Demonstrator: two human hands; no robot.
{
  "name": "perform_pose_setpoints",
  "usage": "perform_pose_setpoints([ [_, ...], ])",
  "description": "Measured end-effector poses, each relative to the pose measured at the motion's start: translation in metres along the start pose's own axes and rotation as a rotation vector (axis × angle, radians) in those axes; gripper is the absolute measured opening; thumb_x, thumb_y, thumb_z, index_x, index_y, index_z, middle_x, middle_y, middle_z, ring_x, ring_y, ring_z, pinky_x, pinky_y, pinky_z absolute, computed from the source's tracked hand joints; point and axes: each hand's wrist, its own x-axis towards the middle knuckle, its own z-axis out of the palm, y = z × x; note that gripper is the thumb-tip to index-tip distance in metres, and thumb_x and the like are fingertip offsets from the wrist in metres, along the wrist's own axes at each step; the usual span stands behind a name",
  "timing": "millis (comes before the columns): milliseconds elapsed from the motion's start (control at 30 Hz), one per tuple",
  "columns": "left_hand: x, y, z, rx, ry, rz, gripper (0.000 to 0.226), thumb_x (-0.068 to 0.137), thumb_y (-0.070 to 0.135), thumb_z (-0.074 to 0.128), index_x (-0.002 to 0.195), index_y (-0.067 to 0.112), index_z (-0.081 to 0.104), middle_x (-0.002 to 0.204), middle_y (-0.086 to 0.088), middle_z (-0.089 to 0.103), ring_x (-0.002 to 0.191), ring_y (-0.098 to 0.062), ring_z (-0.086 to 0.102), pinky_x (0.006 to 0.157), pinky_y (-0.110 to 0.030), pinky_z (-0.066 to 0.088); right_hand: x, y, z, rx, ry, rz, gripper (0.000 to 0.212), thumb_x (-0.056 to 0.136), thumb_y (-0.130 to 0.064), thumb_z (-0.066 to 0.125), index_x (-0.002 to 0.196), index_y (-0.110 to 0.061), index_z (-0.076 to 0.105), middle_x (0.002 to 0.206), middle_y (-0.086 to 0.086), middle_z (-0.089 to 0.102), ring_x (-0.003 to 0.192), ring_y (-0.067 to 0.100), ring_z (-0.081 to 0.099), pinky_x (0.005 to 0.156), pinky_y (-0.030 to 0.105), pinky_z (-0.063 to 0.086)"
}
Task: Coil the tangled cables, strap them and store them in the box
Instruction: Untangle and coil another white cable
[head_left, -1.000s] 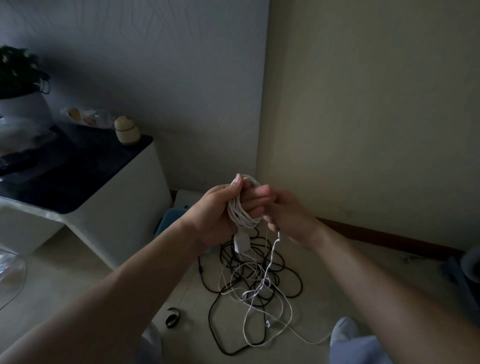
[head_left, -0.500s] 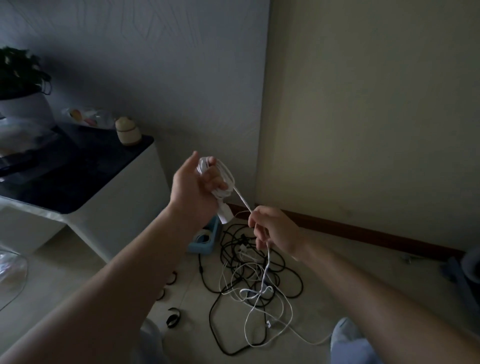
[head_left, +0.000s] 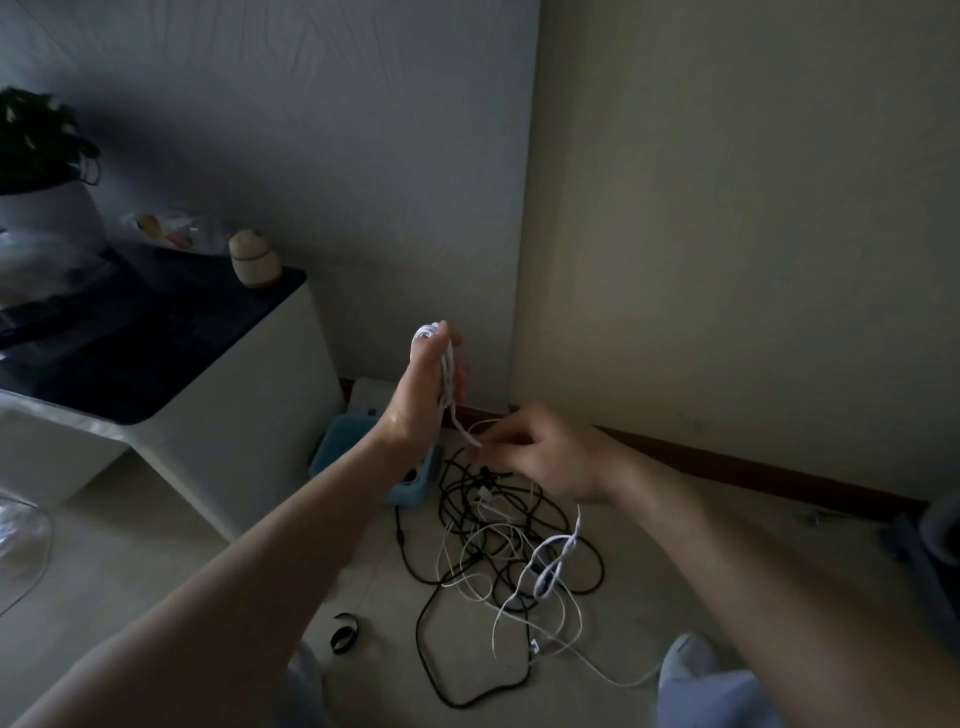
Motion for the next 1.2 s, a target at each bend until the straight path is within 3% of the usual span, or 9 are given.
perform_pose_setpoints([
  [67,0.004,-0.005,0.0,-0.018,0.005,-0.025,0.052,0.078,0.054,0.043,0.099,0.007,0.047,0.053,0.005,0.047,0.053,-0.013,0.043,0.057,-0.03,0.035,-0.001,0.0,0.002,-0.057,-0.034,0.024,0.019,0.098,-0.035,0.063,0.09,-0.032,0.079,0.082,-0.008,0.075,0.079,0.008,0.068,0.081,0.04,0.052],
  [167,0.009,-0.005,-0.007,-0.11,0.029,-0.075,0.056,0.077,0.061,0.046,0.095,0.008,0.053,0.056,0.002,0.05,0.054,-0.014,0.047,0.06,-0.033,0.037,-0.003,0.001,0.005,-0.121,-0.072,0.075,0.02,0.098,-0.031,0.061,0.096,-0.023,0.079,0.1,-0.007,0.077,0.097,0.005,0.068,0.091,0.034,0.052],
  [333,0.008,-0.002,-0.008,-0.071,-0.009,-0.076,0.054,0.077,0.059,0.042,0.094,0.009,0.051,0.057,0.002,0.047,0.054,-0.013,0.046,0.057,-0.03,0.038,-0.004,-0.012,-0.006,-0.032,0.038,-0.036,0.034,0.084,-0.047,0.059,0.089,-0.02,0.078,0.092,0.016,0.075,0.09,0.033,0.07,0.087,0.053,0.054],
  [433,-0.006,-0.01,0.007,-0.043,-0.136,-0.106,0.06,0.082,0.061,0.044,0.112,0.009,0.049,0.08,-0.001,0.053,0.068,-0.012,0.056,0.062,-0.027,0.046,-0.005,-0.018,-0.009,0.013,0.009,-0.104,0.031,0.076,-0.052,0.058,0.076,-0.027,0.076,0.068,0.003,0.068,0.065,0.014,0.06,0.072,0.044,0.05],
  [500,-0.015,-0.016,0.015,0.028,-0.253,-0.085,0.061,0.091,0.06,0.041,0.12,0.007,0.05,0.099,-0.002,0.06,0.087,-0.009,0.064,0.074,-0.023,0.05,-0.005,-0.019,-0.011,0.002,0.063,-0.143,0.023,0.08,-0.043,0.06,0.071,-0.026,0.074,0.064,0.014,0.063,0.06,0.02,0.055,0.066,0.046,0.049],
  [600,-0.028,-0.014,0.022,0.131,-0.38,-0.083,0.058,0.091,0.059,0.023,0.085,0.015,0.06,0.066,0.003,0.053,0.057,-0.007,0.052,0.055,-0.021,0.044,-0.005,-0.011,-0.025,0.067,0.26,-0.178,0.024,0.086,-0.029,0.062,0.073,-0.012,0.074,0.072,0.018,0.07,0.072,0.037,0.067,0.072,0.05,0.054],
  [833,-0.041,0.0,0.027,0.14,-0.52,-0.171,0.033,0.088,0.032,0.049,0.089,0.001,0.061,0.053,-0.002,0.039,0.045,-0.014,0.034,0.049,-0.026,0.029,-0.006,0.026,-0.05,0.222,0.543,-0.079,0.02,0.084,-0.027,0.08,0.07,-0.017,0.069,0.053,-0.016,0.059,0.049,-0.004,0.048,0.052,0.012,0.038],
  [1033,-0.038,0.006,0.022,0.049,-0.406,-0.256,0.032,0.103,0.029,0.047,0.075,0.014,0.055,0.05,0.008,0.031,0.04,-0.006,0.026,0.04,-0.019,0.029,0.004,0.038,-0.031,0.326,0.415,-0.011,0.037,0.093,-0.042,0.064,0.066,-0.019,0.056,0.048,-0.012,0.046,0.04,0.002,0.037,0.041,0.02,0.031],
  [1200,-0.025,0.013,0.012,-0.326,-0.22,-0.313,0.03,0.103,0.032,0.046,0.081,0.014,0.053,0.049,0.008,0.035,0.036,-0.006,0.036,0.042,-0.019,0.04,0.008,0.05,-0.02,0.329,0.261,0.123,0.04,0.107,-0.025,0.044,0.072,-0.01,0.055,0.051,-0.002,0.041,0.039,0.009,0.035,0.046,0.026,0.034],
])
